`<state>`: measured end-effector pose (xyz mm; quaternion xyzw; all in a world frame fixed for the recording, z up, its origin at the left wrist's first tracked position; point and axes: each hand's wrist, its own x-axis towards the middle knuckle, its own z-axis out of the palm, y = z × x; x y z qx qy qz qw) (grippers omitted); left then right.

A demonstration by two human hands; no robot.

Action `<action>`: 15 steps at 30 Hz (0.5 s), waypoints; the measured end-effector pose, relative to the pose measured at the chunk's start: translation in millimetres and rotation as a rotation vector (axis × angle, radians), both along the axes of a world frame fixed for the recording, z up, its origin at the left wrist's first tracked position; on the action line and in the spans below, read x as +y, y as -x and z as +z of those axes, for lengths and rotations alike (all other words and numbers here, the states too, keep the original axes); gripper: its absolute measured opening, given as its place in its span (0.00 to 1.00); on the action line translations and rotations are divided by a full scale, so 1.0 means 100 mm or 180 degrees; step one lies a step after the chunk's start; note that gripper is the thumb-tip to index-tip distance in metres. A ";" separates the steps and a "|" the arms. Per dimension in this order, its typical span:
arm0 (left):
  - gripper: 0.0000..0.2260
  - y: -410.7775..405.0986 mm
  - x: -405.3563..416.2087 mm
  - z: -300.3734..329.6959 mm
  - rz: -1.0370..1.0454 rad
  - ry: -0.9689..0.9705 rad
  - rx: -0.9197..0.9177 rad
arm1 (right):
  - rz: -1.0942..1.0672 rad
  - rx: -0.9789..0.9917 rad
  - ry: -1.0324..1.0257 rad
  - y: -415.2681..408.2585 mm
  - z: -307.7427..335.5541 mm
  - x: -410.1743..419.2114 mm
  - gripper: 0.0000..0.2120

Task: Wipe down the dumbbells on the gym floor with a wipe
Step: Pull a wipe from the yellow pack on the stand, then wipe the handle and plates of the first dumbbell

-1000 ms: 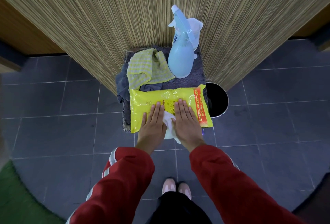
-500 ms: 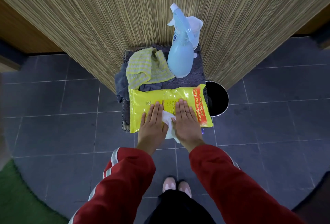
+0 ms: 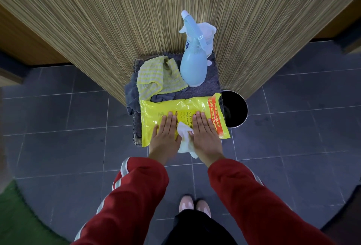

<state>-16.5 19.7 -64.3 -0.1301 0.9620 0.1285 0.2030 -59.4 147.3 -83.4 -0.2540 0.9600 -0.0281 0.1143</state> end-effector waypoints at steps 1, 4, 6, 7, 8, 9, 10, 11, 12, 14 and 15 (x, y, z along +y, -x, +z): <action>0.28 0.00 0.00 0.00 0.0010 0.0015 -0.0033 | 0.0018 -0.0020 -0.0030 0.00 0.01 0.00 0.26; 0.27 0.04 0.02 0.04 0.0019 0.0060 -0.0084 | 0.0092 0.0066 -0.0044 0.00 0.04 0.01 0.26; 0.25 0.08 0.02 0.07 0.0116 -0.0157 -0.0098 | 0.0113 0.0242 -0.0005 0.02 0.08 0.03 0.26; 0.25 0.10 0.01 0.09 0.0171 -0.0301 -0.0107 | 0.0043 0.0309 0.0088 0.04 0.12 0.05 0.25; 0.24 0.11 0.00 0.11 0.0193 -0.0414 -0.0085 | -0.0039 0.0379 0.0237 0.05 0.17 0.06 0.25; 0.24 0.11 -0.02 0.12 0.0180 -0.0471 -0.0021 | -0.0085 0.0465 0.0420 0.06 0.20 0.08 0.23; 0.23 0.11 -0.01 0.15 0.0149 -0.0477 0.0059 | -0.0125 0.0466 0.0572 0.06 0.25 0.12 0.22; 0.23 0.10 0.00 0.18 0.0119 -0.0442 0.0126 | -0.0151 0.0518 0.0729 0.05 0.28 0.18 0.20; 0.23 0.09 0.02 0.22 0.0124 -0.0414 0.0181 | -0.0155 0.0516 0.0830 0.05 0.32 0.24 0.15; 0.22 0.08 0.12 0.29 0.0099 -0.0389 0.0305 | -0.0265 0.0390 0.0892 0.05 0.45 0.39 0.13; 0.22 0.08 0.19 0.33 0.0035 -0.0389 0.0355 | -0.0367 0.0210 0.0769 0.06 0.52 0.49 0.19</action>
